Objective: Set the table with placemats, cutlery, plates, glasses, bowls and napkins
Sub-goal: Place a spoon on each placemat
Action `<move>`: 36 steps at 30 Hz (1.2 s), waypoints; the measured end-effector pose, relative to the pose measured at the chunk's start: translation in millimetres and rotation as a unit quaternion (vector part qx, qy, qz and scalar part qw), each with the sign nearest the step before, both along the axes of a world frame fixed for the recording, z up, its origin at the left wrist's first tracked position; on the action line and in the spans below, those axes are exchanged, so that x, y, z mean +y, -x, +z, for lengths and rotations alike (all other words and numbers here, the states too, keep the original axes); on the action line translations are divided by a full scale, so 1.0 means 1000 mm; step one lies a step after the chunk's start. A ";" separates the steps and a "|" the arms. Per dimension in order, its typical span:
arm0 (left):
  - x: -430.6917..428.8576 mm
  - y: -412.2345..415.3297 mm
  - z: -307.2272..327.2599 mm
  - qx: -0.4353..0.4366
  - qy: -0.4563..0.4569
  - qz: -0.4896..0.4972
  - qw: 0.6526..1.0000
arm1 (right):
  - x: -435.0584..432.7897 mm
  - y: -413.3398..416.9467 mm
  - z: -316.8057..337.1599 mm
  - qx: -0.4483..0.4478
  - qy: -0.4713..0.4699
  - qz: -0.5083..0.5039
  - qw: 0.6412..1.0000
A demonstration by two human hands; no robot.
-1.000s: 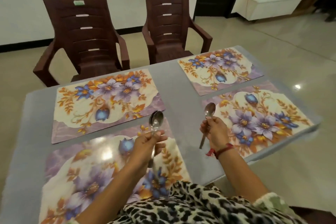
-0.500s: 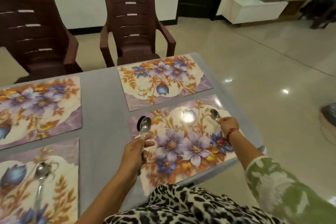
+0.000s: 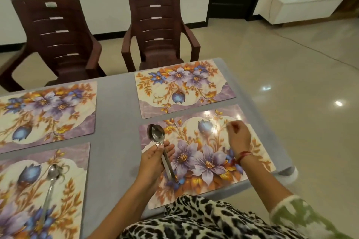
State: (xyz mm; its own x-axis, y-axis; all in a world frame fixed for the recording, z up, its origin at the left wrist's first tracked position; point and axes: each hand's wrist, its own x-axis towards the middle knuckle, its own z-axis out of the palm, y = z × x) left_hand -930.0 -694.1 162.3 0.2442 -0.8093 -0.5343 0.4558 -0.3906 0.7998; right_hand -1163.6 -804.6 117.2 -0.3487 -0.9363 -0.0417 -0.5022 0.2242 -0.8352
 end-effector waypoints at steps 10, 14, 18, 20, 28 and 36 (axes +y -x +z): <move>-0.012 0.008 0.020 -0.042 0.041 -0.034 0.998 | 0.071 -0.115 0.042 -0.178 -0.079 0.315 0.929; -0.026 0.023 0.021 -0.007 0.051 -0.048 0.998 | 0.071 -0.102 0.047 -0.149 -0.075 0.260 0.951; -0.044 0.048 0.020 -0.017 0.050 -0.040 0.998 | 0.068 -0.058 0.061 -0.258 -0.036 0.122 0.958; -0.057 0.061 0.020 -0.001 0.053 -0.037 0.998 | 0.062 -0.019 0.063 -0.250 0.000 0.038 0.967; -0.103 0.185 0.013 0.015 0.007 -0.046 0.999 | 0.032 0.157 0.063 -0.215 -0.043 -0.027 0.975; -0.183 0.403 -0.012 0.002 0.025 -0.038 0.999 | -0.031 0.365 0.041 -0.105 -0.011 -0.045 0.993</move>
